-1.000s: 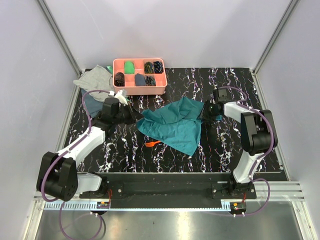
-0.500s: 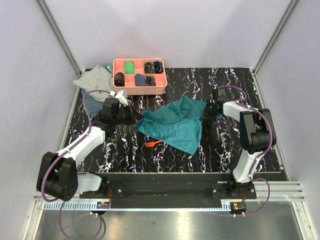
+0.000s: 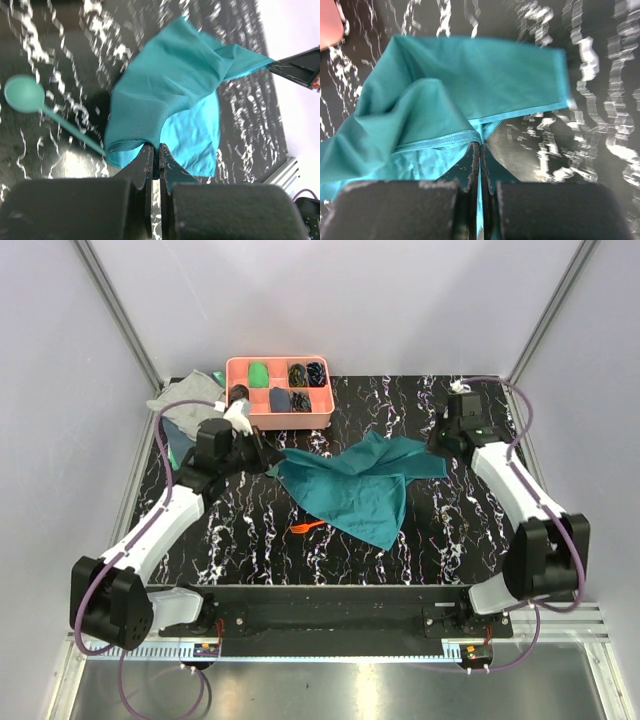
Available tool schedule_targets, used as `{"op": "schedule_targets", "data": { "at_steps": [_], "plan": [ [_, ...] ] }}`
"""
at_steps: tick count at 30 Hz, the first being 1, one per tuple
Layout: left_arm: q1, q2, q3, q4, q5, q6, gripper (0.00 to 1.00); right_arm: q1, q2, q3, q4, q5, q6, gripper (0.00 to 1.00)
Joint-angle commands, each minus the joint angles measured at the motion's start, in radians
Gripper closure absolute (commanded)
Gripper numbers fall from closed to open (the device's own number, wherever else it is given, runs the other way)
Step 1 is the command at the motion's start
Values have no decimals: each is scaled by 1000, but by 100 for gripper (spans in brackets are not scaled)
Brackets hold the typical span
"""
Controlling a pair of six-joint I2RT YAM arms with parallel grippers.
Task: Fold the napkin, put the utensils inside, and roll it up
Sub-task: Flatten the napkin out
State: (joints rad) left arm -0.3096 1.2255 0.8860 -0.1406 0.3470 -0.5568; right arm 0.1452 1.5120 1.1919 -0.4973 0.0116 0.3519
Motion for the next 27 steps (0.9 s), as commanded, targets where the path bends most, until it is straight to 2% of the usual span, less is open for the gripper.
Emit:
{"op": "schedule_targets", "data": {
  "at_steps": [1,8,16,21,27],
  "plan": [
    [3,-49,125,10,10,40,100,7,-131,110,-99,163,-73,100],
    [-42,-46,414,-56,40,81,100,7,-256,403,-216,241,-172,100],
    [-124,-81,671,-163,15,90,100,7,-414,650,-245,209,-289,100],
    [-154,-92,775,-172,36,64,100,7,-392,852,-334,200,-310,100],
    [-155,80,892,-177,81,54,100,4,-274,867,-322,341,-347,100]
  ]
}}
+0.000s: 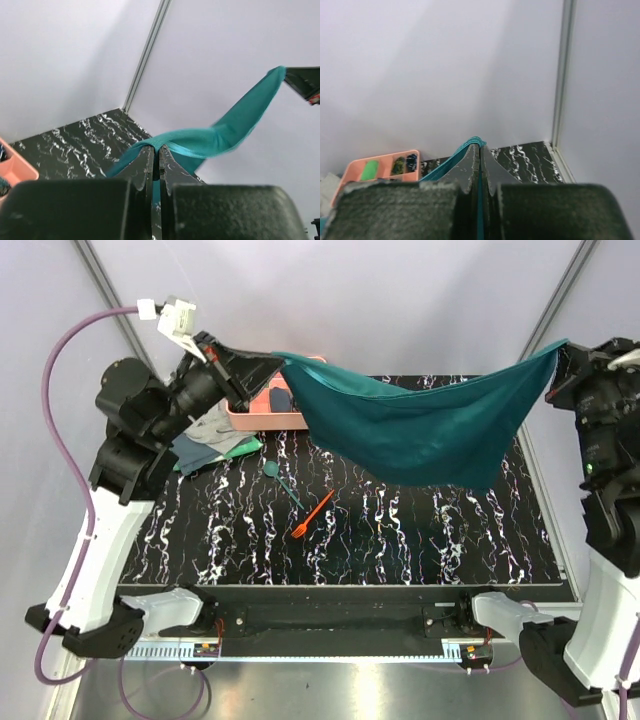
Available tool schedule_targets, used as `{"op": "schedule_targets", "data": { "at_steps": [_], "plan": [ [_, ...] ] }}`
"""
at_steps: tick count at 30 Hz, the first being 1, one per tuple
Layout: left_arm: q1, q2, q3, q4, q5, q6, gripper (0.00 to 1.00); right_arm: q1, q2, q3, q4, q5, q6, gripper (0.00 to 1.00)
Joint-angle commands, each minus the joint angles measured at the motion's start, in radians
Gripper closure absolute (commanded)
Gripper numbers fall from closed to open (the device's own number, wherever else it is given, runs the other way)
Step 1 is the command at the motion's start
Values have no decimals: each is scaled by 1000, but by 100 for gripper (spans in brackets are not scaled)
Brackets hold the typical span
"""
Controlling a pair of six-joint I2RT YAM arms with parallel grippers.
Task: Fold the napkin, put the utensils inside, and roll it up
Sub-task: Flatten the napkin out
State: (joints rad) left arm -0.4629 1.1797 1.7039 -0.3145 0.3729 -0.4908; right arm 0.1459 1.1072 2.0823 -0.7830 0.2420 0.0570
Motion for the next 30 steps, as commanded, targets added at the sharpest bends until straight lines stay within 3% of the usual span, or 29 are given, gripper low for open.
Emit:
{"op": "schedule_targets", "data": {
  "at_steps": [1,8,14,21,30],
  "plan": [
    [-2,155,103,-3,57,-12,100,0,163,-34,-16,137,-52,100],
    [-2,440,284,-1,67,21,100,-95,289,-71,85,138,-85,100],
    [-3,558,401,2,70,21,100,-140,361,-18,102,138,-100,100],
    [-31,416,231,66,12,47,100,-140,189,-102,134,172,-134,100],
    [-157,176,65,77,-80,80,100,-141,-38,-139,111,97,-120,100]
  ]
}}
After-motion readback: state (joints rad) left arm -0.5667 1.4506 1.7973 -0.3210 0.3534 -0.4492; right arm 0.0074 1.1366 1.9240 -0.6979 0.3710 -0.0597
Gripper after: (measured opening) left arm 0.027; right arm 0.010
